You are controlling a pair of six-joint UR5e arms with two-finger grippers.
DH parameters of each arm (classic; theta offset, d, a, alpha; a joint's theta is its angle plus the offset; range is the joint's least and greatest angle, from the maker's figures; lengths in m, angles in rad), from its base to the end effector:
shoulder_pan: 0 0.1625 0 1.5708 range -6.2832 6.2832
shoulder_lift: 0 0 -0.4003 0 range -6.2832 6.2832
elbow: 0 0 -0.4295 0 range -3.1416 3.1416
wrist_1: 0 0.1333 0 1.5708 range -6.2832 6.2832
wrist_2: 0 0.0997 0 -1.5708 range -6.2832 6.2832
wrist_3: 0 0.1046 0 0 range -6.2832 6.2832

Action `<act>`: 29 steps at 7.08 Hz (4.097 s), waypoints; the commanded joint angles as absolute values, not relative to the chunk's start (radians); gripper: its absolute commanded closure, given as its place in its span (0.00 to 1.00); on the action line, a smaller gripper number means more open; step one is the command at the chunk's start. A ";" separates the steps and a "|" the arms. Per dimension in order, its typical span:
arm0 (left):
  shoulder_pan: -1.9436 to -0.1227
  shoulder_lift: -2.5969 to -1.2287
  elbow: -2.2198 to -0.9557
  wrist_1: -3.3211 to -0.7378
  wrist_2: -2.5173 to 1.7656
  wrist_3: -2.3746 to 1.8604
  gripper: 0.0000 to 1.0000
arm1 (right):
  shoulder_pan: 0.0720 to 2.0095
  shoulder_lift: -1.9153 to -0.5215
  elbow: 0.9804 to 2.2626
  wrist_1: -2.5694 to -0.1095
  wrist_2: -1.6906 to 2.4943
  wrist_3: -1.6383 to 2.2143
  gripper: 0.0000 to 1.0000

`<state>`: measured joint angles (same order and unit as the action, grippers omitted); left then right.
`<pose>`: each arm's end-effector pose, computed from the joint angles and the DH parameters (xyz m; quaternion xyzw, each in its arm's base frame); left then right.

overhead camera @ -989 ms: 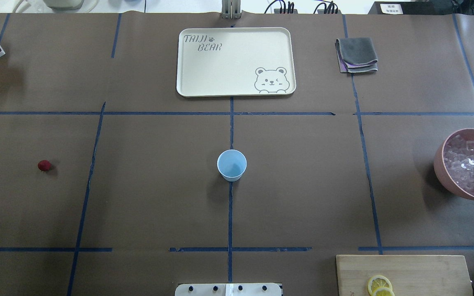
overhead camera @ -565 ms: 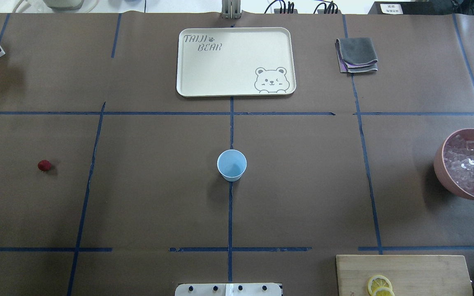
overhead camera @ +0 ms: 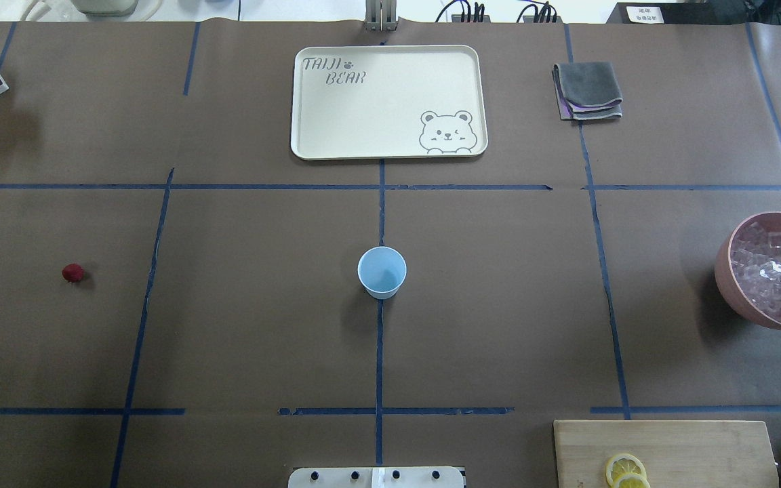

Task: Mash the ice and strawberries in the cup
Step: 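Lower the right gripper into the bowl and grasp an ice cube, then carry the ice cube with the right gripper over the blue cup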

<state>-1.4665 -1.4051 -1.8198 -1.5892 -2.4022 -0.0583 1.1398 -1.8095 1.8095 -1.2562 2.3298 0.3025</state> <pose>-0.0070 -0.4716 0.5816 0.0136 0.4058 0.0415 0.9129 -0.1336 -0.4373 0.5928 0.0046 -0.3937 -0.1168 0.9118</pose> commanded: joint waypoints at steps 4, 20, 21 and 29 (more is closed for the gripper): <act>-1.466 -1.405 -1.821 -1.589 -2.402 -0.058 0.00 | 1.118 -1.804 1.799 -1.256 2.329 0.327 0.15; -1.466 -1.407 -1.816 -1.589 -2.418 -0.057 0.00 | 1.117 -1.843 1.960 -1.253 2.382 0.400 0.99; -1.466 -1.407 -1.819 -1.589 -2.418 -0.057 0.00 | 1.102 -1.768 1.994 -1.255 2.410 0.534 0.98; -1.463 -1.402 -1.809 -1.632 -2.416 -0.054 0.00 | 0.528 -0.927 1.676 -1.206 1.978 1.596 0.97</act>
<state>-1.4645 -1.4032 -1.8115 -1.6231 -2.4161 -0.0524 0.5671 -1.0343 1.7821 -1.2121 2.0445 1.4565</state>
